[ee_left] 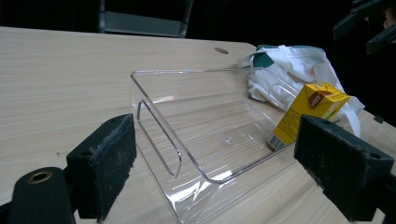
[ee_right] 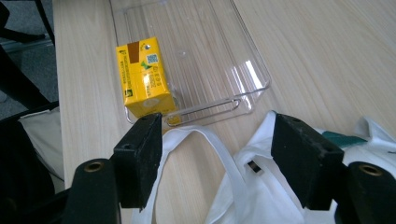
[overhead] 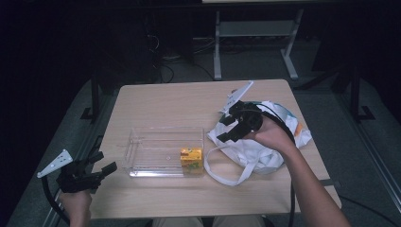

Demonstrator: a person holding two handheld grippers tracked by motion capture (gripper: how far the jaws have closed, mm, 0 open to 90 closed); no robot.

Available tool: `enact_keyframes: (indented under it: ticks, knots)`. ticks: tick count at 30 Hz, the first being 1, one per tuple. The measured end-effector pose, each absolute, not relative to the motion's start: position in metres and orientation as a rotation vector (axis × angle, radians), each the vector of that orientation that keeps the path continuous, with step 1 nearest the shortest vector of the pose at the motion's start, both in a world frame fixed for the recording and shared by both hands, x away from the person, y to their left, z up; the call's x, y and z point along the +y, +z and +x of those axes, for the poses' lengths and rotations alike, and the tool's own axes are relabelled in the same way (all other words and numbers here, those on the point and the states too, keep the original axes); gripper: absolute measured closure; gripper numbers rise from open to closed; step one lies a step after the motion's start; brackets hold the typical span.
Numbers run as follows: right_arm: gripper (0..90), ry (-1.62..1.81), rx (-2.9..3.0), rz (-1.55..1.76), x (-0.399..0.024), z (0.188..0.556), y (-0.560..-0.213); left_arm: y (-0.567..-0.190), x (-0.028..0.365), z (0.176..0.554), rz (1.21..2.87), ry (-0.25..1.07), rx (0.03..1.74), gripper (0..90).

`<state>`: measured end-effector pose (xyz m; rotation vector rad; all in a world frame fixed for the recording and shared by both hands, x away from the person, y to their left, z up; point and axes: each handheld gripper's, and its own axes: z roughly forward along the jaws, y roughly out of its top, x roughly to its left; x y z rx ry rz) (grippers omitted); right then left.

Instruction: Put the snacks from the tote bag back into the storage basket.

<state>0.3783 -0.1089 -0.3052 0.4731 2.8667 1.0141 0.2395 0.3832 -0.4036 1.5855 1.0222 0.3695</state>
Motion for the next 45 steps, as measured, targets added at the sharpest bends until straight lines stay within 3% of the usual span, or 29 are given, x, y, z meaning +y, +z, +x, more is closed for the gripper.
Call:
enact_keyframes:
  ticks: [45]
  knots:
    - [31.6,1.025,2.791,0.671,-0.174,0.366,-0.326,-0.404,0.381,0.24,1.602,0.369,1.024,12.6]
